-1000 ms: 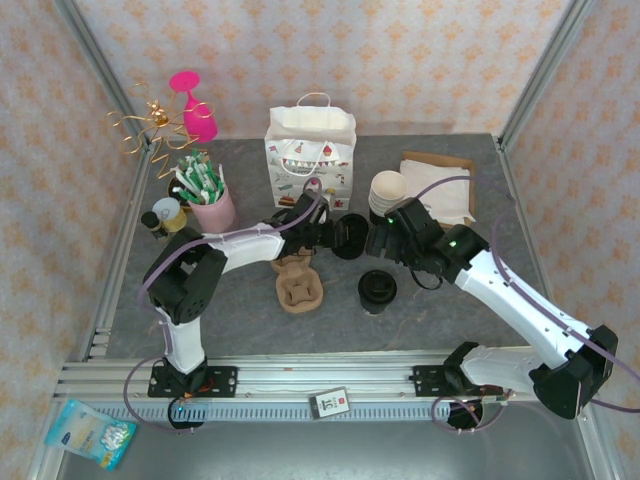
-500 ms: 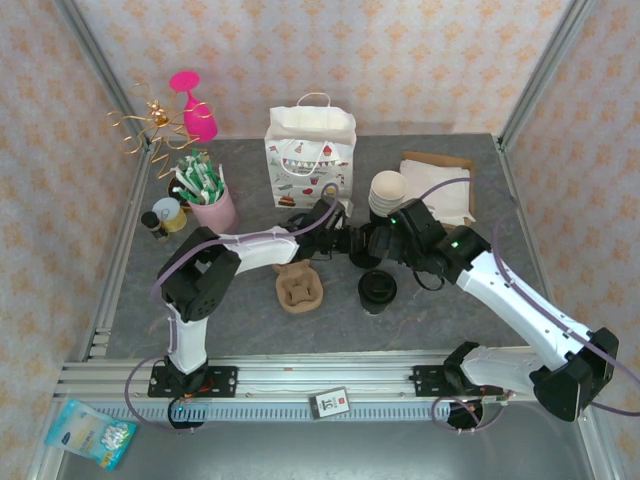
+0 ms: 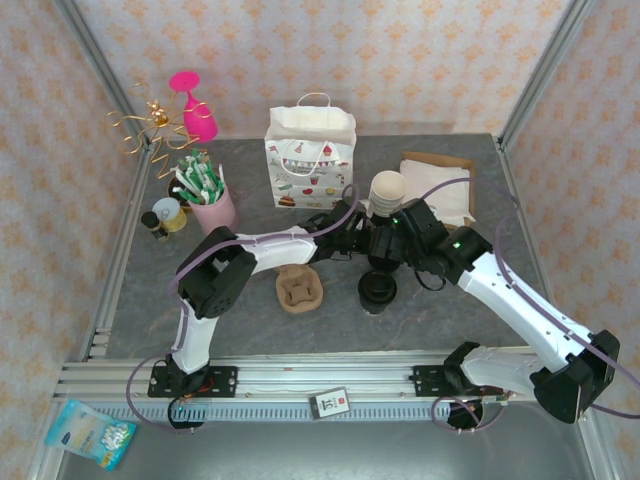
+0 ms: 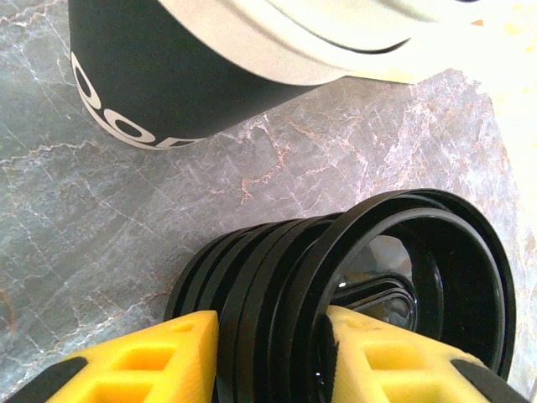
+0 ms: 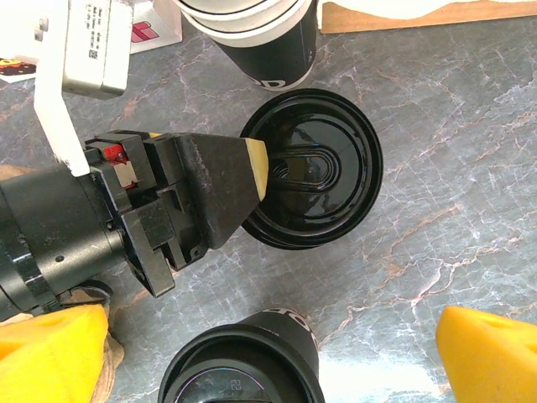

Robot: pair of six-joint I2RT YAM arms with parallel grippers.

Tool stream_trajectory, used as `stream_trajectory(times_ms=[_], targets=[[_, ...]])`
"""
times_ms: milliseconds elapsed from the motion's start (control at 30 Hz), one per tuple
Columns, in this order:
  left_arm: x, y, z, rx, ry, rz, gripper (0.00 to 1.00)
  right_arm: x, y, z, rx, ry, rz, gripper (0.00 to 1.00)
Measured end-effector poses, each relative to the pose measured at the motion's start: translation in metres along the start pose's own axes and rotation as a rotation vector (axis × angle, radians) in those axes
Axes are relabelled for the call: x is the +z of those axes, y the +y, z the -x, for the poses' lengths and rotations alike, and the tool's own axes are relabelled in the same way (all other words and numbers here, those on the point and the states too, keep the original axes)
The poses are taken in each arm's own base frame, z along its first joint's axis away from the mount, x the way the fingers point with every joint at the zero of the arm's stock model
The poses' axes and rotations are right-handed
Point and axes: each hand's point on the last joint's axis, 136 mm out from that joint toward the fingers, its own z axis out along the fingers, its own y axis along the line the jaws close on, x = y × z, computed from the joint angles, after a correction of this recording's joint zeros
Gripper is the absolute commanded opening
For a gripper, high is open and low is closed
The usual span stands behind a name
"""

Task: Pack the takeout coffee

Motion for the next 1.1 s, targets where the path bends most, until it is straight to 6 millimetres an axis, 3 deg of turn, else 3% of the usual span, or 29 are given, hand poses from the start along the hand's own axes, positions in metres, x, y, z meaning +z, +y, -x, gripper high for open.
stream_trajectory(times_ms=[167,233,500,633,933,1100], targets=[[-0.010,0.006,0.005,0.007,-0.010,0.043,0.43,-0.001,0.000,0.001,-0.011,-0.002,0.002,1.00],[-0.024,0.009,0.010,0.006,-0.029,0.059,0.43,-0.002,0.002,0.002,-0.020,-0.004,0.006,1.00],[-0.119,0.024,0.036,-0.020,-0.184,0.115,0.44,-0.014,0.021,0.012,-0.074,-0.010,0.082,1.00],[-0.162,0.044,0.031,-0.040,-0.234,0.178,0.45,-0.011,0.050,0.009,-0.167,0.006,0.139,0.98],[-0.269,0.082,0.006,-0.102,-0.377,0.335,0.45,0.020,0.145,-0.026,-0.529,0.105,0.268,0.83],[-0.305,0.109,-0.015,-0.172,-0.427,0.419,0.47,0.041,0.176,-0.056,-0.799,0.119,0.310,0.87]])
